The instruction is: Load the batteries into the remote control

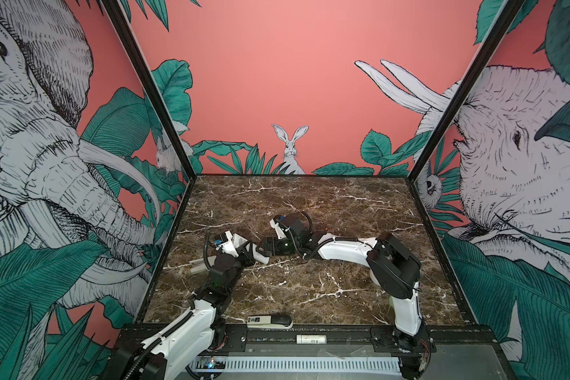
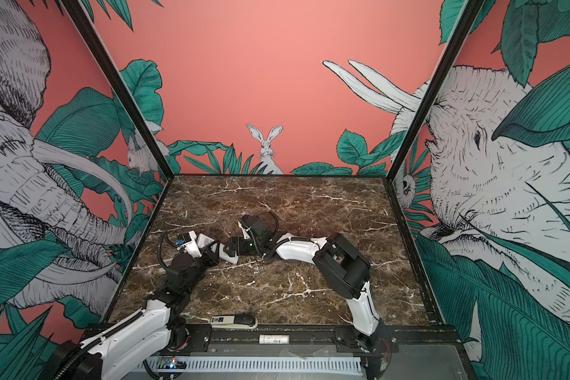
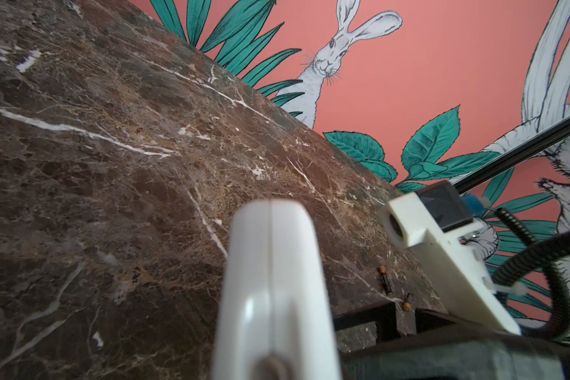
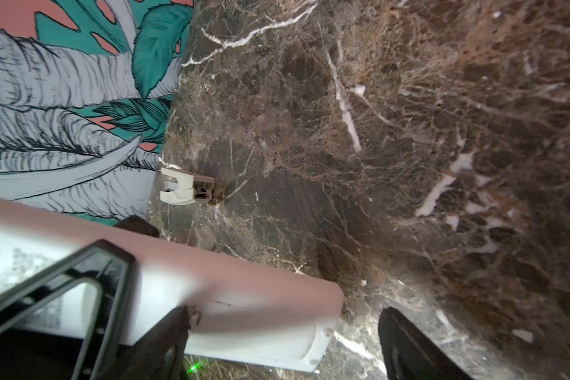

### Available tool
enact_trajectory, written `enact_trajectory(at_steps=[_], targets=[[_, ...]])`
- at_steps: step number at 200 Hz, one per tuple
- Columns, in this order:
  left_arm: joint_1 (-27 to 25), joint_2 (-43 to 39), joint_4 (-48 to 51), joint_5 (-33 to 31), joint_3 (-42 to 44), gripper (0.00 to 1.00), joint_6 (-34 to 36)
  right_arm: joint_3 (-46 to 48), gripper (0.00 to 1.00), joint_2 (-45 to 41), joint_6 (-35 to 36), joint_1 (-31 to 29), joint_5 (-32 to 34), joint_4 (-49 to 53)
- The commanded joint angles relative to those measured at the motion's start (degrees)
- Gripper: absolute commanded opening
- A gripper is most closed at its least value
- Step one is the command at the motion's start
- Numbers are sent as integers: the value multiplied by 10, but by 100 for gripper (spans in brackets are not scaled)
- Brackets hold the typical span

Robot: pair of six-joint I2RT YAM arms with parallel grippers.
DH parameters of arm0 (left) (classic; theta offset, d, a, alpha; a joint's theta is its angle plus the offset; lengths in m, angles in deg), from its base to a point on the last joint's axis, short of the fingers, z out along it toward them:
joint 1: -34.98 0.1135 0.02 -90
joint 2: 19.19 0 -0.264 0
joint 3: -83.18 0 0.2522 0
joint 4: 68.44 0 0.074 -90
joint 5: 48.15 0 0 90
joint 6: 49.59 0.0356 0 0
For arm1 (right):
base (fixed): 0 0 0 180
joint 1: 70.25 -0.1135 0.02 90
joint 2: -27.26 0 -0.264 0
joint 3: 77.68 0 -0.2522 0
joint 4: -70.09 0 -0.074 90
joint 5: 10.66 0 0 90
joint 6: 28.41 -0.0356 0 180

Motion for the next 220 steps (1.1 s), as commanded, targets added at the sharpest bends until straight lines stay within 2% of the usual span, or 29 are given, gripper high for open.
enact_trajectory(at_steps=[1,58,82,111,220], targets=[[-10,-12,-122,56,-21,0,2,-15,89,38,52,-20,63,128],[-20,28,-123,73,-41,0,62,-19,90,28,80,-22,110,181],[-30,34,-105,58,-49,0,87,-15,90,21,87,-22,123,192],[-40,30,-38,28,-71,0,121,-4,90,16,86,-21,123,187],[-41,22,-15,8,-66,0,118,25,90,-17,84,-10,128,169]])
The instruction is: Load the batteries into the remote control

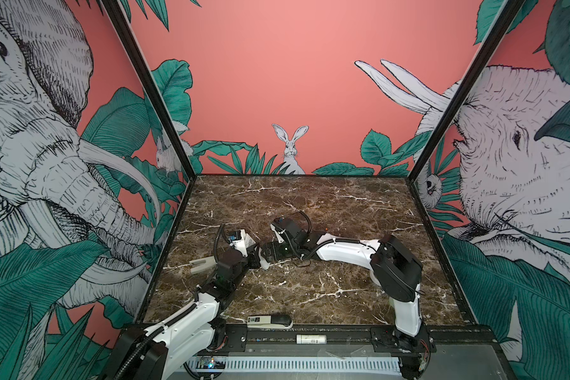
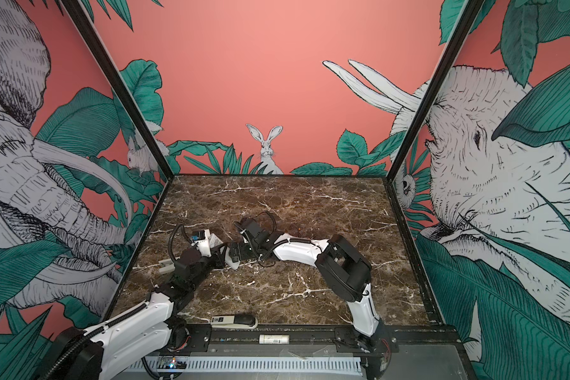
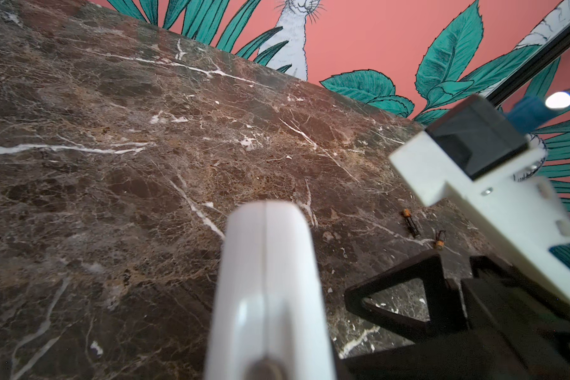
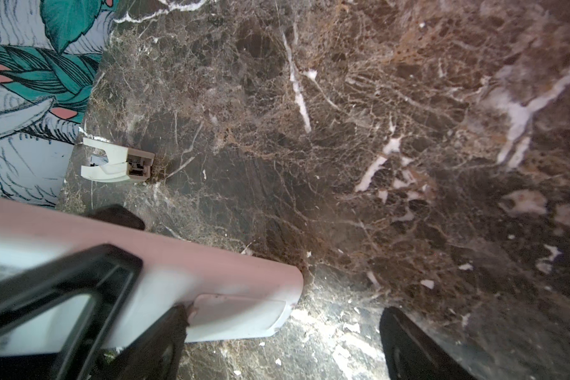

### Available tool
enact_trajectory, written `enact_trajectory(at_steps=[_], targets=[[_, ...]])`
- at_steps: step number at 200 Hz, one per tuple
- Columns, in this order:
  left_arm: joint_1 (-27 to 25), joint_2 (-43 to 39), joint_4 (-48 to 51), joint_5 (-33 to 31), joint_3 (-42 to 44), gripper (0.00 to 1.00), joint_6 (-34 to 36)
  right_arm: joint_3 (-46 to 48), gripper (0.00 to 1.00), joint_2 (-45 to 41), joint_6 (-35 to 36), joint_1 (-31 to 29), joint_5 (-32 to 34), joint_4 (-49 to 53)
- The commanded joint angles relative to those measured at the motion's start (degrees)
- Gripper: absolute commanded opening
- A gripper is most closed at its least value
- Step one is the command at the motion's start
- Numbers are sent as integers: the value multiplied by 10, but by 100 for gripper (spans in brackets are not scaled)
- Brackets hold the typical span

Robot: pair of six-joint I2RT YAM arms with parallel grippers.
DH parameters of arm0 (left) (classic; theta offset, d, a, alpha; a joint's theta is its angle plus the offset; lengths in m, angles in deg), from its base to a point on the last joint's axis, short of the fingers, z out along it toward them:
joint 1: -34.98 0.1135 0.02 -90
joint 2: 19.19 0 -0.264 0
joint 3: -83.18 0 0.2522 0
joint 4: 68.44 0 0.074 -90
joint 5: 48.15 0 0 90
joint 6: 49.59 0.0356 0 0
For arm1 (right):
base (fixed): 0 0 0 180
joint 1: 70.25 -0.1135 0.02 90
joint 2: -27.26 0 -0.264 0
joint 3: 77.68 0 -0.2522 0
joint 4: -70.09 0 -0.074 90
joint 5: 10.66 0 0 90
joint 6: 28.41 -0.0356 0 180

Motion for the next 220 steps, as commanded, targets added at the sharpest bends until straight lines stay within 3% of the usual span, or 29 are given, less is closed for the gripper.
enact_trajectory(at_steps=[1,220], targets=[[-3,-25,-61,0,-27,0,-3,25,90,6,14,3,40,79],[-3,-26,-53,7,-26,0,-12,54,90,-53,53,5,31,46]])
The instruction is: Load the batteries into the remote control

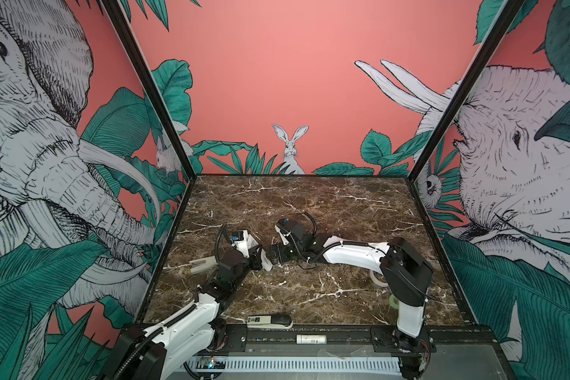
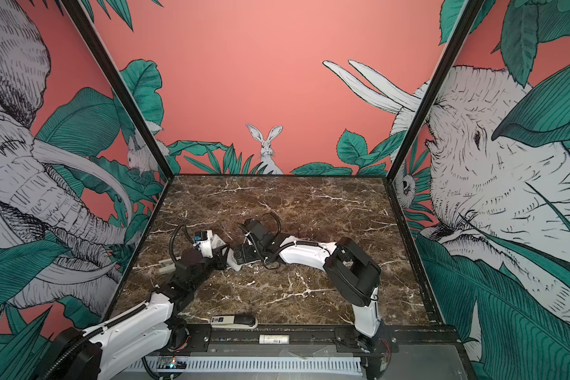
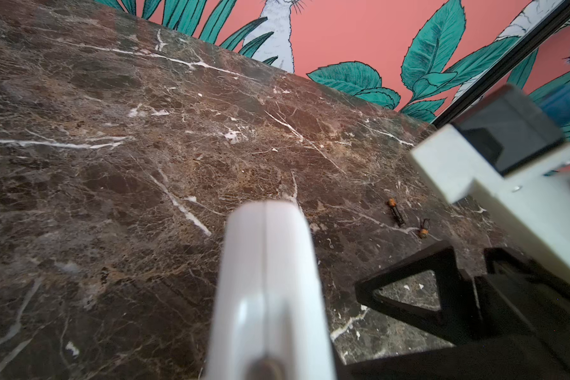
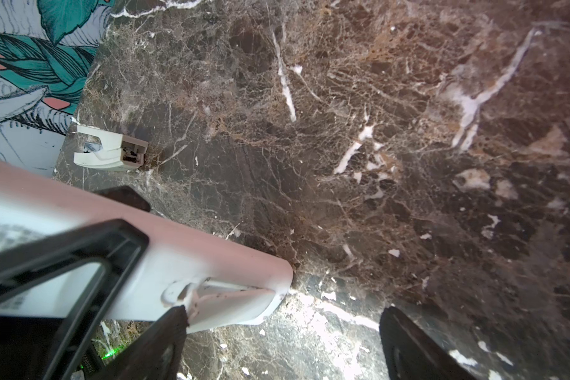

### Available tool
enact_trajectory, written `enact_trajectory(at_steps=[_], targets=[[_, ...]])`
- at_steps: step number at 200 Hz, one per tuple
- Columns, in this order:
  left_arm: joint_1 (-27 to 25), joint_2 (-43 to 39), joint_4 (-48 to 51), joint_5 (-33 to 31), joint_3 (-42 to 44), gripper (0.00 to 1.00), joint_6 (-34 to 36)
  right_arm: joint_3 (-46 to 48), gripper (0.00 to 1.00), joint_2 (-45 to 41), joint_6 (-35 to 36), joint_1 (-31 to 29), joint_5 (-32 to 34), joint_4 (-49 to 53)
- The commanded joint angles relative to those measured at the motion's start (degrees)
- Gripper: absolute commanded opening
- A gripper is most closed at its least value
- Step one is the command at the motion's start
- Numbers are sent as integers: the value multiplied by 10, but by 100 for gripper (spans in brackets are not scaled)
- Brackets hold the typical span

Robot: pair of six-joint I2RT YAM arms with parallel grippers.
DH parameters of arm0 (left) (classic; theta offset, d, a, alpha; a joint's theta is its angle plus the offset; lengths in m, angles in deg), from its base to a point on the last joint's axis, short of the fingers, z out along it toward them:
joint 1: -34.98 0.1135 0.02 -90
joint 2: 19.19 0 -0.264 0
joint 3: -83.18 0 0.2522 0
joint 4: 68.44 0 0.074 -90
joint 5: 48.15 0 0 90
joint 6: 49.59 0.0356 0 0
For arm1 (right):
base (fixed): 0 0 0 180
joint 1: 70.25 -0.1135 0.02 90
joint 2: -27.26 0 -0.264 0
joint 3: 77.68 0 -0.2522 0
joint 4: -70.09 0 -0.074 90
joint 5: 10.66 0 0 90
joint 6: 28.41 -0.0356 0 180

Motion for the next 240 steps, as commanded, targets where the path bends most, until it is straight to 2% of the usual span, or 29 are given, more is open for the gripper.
enact_trajectory(at_steps=[1,49,139,196,240], targets=[[3,-23,-56,-2,-26,0,-10,6,90,-8,29,4,14,51],[3,-24,-47,4,-30,0,-7,-14,90,-18,53,3,12,52],[3,-6,-41,22,-39,0,8,3,91,-53,74,3,5,14],[2,2,-35,32,-47,0,16,37,91,-83,89,4,5,-21],[3,1,-19,53,-62,0,24,112,93,-126,138,10,-23,-118]])
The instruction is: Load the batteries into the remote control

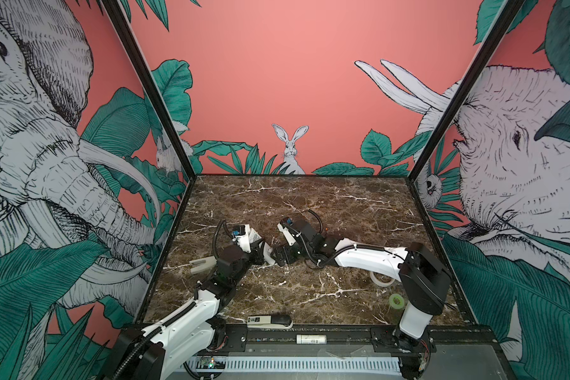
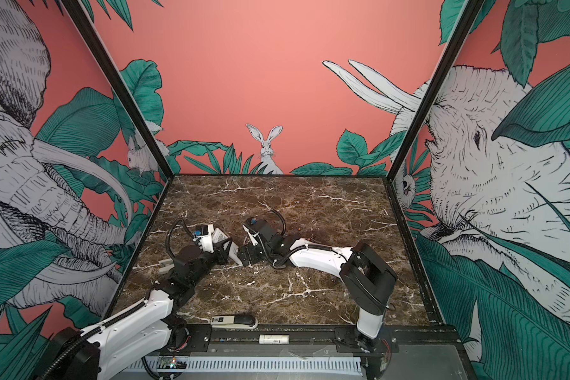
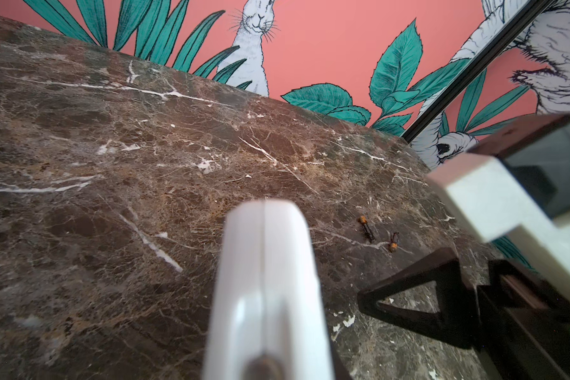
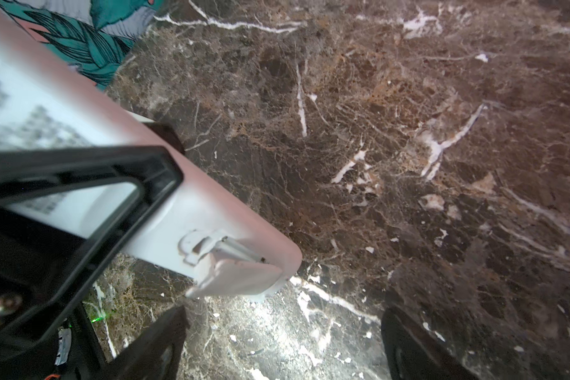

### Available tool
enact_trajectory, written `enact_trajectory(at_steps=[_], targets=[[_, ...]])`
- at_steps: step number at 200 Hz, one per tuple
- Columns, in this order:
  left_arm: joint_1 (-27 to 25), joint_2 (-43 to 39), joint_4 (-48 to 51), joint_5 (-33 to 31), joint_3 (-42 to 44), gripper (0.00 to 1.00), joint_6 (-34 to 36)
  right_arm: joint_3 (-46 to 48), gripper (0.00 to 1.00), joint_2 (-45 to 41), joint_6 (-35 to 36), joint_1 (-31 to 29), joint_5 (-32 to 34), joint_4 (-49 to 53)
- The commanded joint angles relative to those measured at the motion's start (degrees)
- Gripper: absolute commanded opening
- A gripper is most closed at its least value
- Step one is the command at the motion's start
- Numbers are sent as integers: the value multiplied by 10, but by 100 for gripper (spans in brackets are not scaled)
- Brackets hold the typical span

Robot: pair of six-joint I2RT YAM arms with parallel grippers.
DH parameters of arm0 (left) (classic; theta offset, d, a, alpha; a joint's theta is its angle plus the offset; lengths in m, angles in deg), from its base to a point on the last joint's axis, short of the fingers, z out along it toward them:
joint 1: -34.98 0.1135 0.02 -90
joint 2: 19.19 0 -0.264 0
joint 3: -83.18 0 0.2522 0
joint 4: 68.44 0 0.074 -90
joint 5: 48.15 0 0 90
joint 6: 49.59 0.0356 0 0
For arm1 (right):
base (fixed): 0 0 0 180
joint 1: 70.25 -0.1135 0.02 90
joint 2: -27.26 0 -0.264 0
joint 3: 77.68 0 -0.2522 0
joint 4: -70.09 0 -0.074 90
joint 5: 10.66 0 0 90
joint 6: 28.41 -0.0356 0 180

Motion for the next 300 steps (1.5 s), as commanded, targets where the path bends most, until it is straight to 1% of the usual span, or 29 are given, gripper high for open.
enact_trajectory(at_steps=[1,34,69,90,103,113,132,152,155,161,186,196,204,208,214,234,243,251,300], targets=[[3,-5,-12,17,-23,0,11,35,93,-35,38,8,-19,-76],[2,-13,-2,28,-29,0,15,64,92,-47,38,33,-47,-97],[2,-12,-1,59,-37,0,24,74,91,-59,78,35,-69,-108],[2,-16,22,82,-54,0,48,89,91,-67,99,35,-83,-133],[-7,-20,67,85,-76,0,88,102,90,-70,109,35,-86,-155],[-23,-27,108,63,-95,0,114,108,91,-71,114,36,-86,-162],[-63,-33,112,19,-97,0,142,122,91,-72,123,38,-91,-178],[-113,-31,144,-57,-115,0,187,135,91,-73,123,38,-94,-198],[-131,-30,149,-72,-118,0,195,137,91,-73,123,38,-95,-199],[-143,-28,156,-91,-124,0,208,138,91,-73,124,38,-95,-199],[-161,-13,157,-103,-134,0,224,153,91,-74,125,38,-88,-217],[-191,-5,170,-143,-147,0,253,156,90,-76,126,38,-87,-219],[-218,4,177,-189,-157,0,279,157,90,-75,127,37,-86,-220],[-228,7,180,-211,-161,0,283,159,90,-75,127,37,-86,-221],[-233,9,181,-226,-163,0,281,161,89,-75,127,36,-86,-225],[-236,10,160,-230,-158,0,282,169,89,-75,122,35,-85,-241],[-243,16,170,-250,-167,0,289,172,89,-75,119,35,-87,-248],[-246,22,178,-255,-173,0,291,175,89,-75,116,33,-85,-254],[-246,19,178,-230,-171,0,280,200,86,-75,116,32,-89,-308]])
